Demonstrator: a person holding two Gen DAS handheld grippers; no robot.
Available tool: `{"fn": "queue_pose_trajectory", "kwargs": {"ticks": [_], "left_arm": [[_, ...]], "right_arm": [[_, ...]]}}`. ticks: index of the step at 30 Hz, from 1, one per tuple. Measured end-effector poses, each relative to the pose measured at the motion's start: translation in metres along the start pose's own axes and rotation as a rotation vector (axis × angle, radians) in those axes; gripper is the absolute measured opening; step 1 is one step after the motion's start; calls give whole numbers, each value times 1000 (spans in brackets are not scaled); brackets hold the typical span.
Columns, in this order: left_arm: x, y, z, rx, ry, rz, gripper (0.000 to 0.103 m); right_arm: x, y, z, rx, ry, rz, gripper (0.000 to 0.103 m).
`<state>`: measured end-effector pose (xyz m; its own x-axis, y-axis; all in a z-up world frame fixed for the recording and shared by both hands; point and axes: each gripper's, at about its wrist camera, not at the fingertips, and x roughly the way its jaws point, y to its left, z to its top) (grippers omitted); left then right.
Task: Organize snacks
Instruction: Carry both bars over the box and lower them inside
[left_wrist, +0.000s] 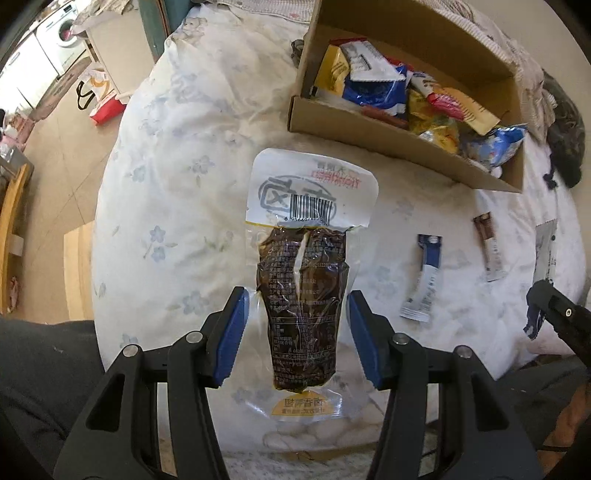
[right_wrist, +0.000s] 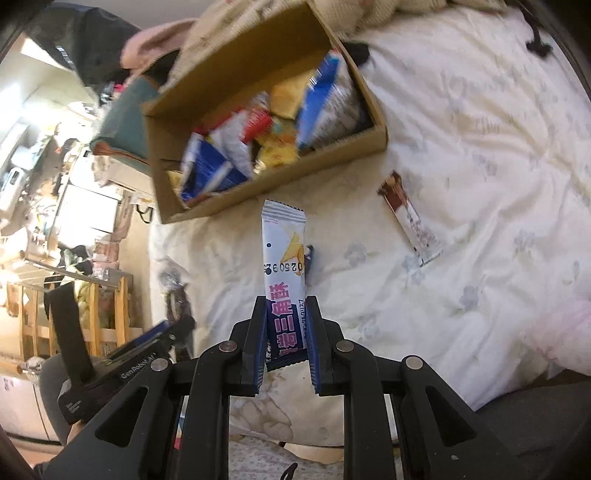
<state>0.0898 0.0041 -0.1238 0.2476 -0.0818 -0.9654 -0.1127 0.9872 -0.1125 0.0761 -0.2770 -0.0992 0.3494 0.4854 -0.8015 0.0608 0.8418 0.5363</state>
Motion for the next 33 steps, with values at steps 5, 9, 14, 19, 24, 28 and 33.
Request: {"fn": "queue_pose_trajectory", "kwargs": {"ticks": [5, 9, 14, 19, 24, 28, 33], "left_arm": [[-36, -9, 15, 35, -116, -2, 51], [-68, -20, 38, 82, -227, 1, 51], [-91, -29, 70, 101, -298, -15, 51], [-94, -37, 106, 106, -321, -18, 51], [-87, -45, 131, 124, -330, -13, 51], [-75, -55, 150, 142, -325, -14, 51], [-54, -67, 171, 145, -300, -22, 51]], "right_arm": [[-21, 20, 9, -57, -136, 45, 20], [-37, 33, 18, -103, -219, 67, 20], [-41, 43, 41, -118, -268, 99, 20], [-37, 48, 69, -139, -279, 80, 20], [-23, 45, 99, -128, -276, 67, 20], [-6, 43, 118, -119, -254, 44, 20], [23, 42, 145, -118, -216, 19, 20]]}}
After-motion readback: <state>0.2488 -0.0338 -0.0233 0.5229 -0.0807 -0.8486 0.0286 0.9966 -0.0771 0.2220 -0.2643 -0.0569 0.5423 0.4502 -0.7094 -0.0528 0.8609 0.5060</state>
